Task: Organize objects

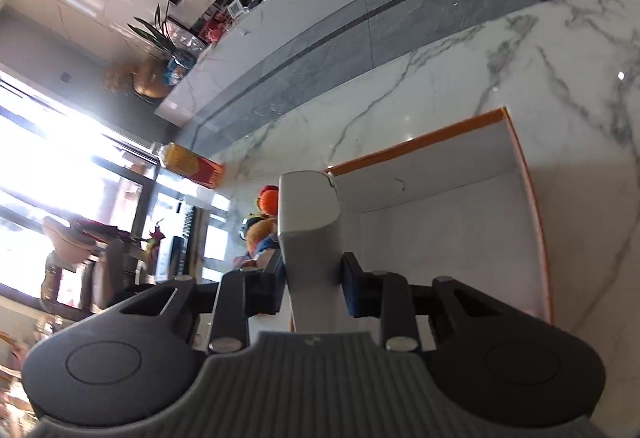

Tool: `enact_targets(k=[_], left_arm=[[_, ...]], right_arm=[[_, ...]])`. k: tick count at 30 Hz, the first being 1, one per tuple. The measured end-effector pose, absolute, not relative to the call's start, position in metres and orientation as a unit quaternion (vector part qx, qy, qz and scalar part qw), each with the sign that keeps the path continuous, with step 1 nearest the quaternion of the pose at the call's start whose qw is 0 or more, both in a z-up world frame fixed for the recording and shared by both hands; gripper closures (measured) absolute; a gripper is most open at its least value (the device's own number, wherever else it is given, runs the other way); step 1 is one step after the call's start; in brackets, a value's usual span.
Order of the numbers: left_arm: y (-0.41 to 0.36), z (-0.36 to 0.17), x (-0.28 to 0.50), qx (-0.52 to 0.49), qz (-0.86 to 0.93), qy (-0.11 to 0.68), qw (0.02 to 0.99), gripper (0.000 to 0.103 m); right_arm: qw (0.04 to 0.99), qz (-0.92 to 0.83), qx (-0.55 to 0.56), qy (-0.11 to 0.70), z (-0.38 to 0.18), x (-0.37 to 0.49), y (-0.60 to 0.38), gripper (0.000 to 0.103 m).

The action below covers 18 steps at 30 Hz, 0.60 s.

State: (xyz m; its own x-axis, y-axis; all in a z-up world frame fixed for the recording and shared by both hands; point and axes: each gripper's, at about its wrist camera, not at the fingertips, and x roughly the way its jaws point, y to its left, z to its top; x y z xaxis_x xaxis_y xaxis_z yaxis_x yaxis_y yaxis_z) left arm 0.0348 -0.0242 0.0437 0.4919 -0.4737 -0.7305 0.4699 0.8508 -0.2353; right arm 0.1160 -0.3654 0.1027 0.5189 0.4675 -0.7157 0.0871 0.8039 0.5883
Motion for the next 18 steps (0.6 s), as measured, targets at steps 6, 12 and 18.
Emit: enact_targets(k=[6, 12, 18], left_arm=[[-0.019, 0.042, 0.038, -0.01, -0.268, 0.427, 0.864, 0.022], [-0.013, 0.041, 0.041, -0.011, -0.263, 0.43, 0.864, 0.022], [-0.017, 0.031, 0.047, 0.028, -0.202, 0.432, 0.879, 0.022]], right_arm=[[0.796, 0.103, 0.206, 0.559, 0.065, 0.138, -0.33, 0.073], [0.77, 0.118, 0.154, 0.608, 0.045, 0.163, -0.308, 0.073], [0.786, 0.087, 0.125, 0.599, 0.042, 0.186, -0.285, 0.073]])
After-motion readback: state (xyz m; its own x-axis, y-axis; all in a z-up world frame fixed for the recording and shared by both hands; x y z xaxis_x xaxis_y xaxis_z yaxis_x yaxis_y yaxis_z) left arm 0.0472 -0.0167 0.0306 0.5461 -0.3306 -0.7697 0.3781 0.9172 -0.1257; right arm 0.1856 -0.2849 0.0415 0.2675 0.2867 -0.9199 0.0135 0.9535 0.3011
